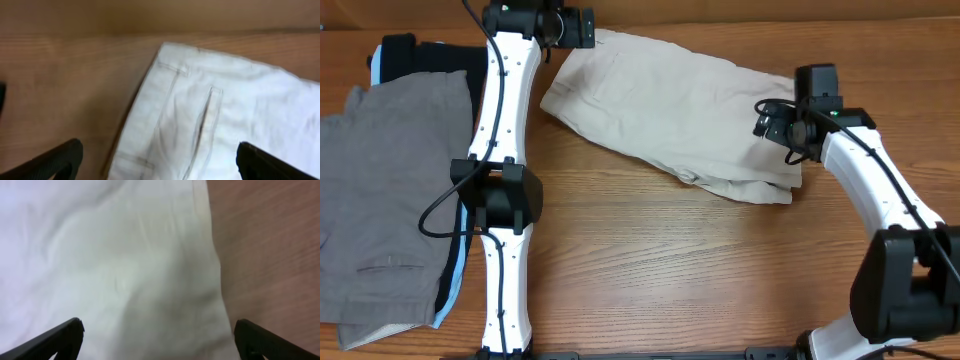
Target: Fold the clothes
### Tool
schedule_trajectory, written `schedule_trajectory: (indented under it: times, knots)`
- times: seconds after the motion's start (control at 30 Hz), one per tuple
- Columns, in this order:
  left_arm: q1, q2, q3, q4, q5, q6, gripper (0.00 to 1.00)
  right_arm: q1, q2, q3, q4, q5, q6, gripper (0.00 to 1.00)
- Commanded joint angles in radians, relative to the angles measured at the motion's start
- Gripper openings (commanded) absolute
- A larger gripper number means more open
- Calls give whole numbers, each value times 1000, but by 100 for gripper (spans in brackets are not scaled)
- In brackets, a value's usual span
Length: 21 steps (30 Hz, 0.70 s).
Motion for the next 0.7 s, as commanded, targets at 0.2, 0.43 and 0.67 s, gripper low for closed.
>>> schedule_trajectory:
  times: [0.2,0.43,0.67]
  knots:
    - [4,-98,64,-277,21,154,100,23,-76,0,-148,-233,-24,100]
    - [15,-53,17,-271,10,195,100,96,13,-110,6,-229,-18,44]
    - [20,-53,17,-234,-42,261,100,103,89,-188,102,-225,38,4]
